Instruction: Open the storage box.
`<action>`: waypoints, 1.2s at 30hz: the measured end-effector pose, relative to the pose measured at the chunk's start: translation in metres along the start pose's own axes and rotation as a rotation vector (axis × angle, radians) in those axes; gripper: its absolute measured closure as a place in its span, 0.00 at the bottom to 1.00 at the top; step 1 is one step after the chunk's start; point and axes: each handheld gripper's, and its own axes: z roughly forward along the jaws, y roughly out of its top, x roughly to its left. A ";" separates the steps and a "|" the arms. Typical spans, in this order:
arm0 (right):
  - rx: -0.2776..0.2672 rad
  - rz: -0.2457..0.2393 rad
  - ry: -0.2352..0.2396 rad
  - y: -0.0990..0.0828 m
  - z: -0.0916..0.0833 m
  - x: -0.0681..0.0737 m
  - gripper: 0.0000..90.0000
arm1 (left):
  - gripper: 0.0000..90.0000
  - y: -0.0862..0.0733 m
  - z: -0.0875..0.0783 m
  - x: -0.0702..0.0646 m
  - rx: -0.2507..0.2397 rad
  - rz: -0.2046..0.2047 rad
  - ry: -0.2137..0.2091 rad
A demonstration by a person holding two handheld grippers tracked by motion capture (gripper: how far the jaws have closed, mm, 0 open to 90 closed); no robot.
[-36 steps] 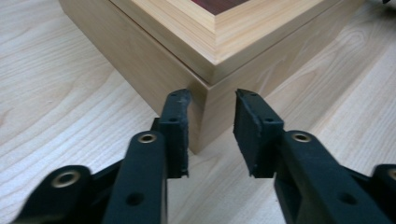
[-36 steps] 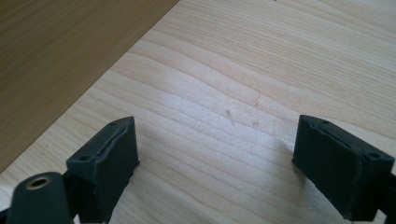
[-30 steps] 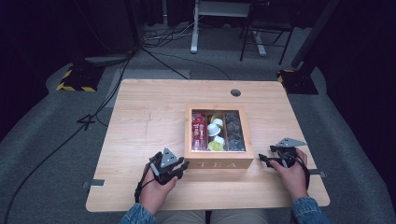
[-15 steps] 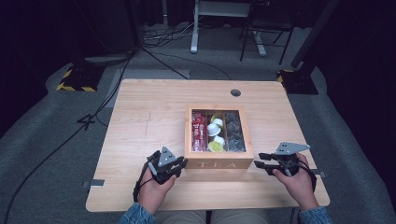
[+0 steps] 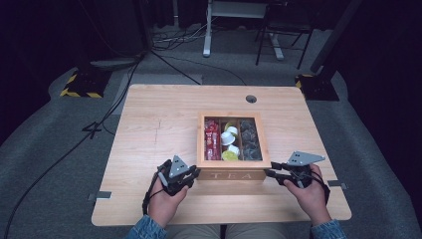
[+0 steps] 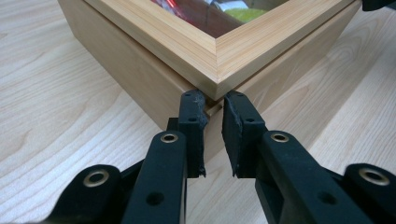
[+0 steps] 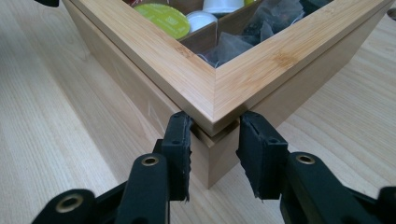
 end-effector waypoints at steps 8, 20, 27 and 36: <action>-0.024 -0.004 -0.075 0.006 0.000 0.004 0.54 | 0.84 0.004 0.001 0.000 -0.027 0.005 0.005; -0.077 -0.077 -0.169 0.018 0.002 0.004 0.32 | 0.84 0.018 0.001 0.002 -0.059 0.008 -0.009; -0.103 -0.108 -0.199 0.026 0.001 0.005 0.32 | 0.80 0.025 0.001 0.005 -0.085 0.030 0.002; -0.099 -0.147 -0.202 0.038 -0.006 0.004 0.35 | 0.71 0.033 0.002 0.014 -0.082 -0.005 0.011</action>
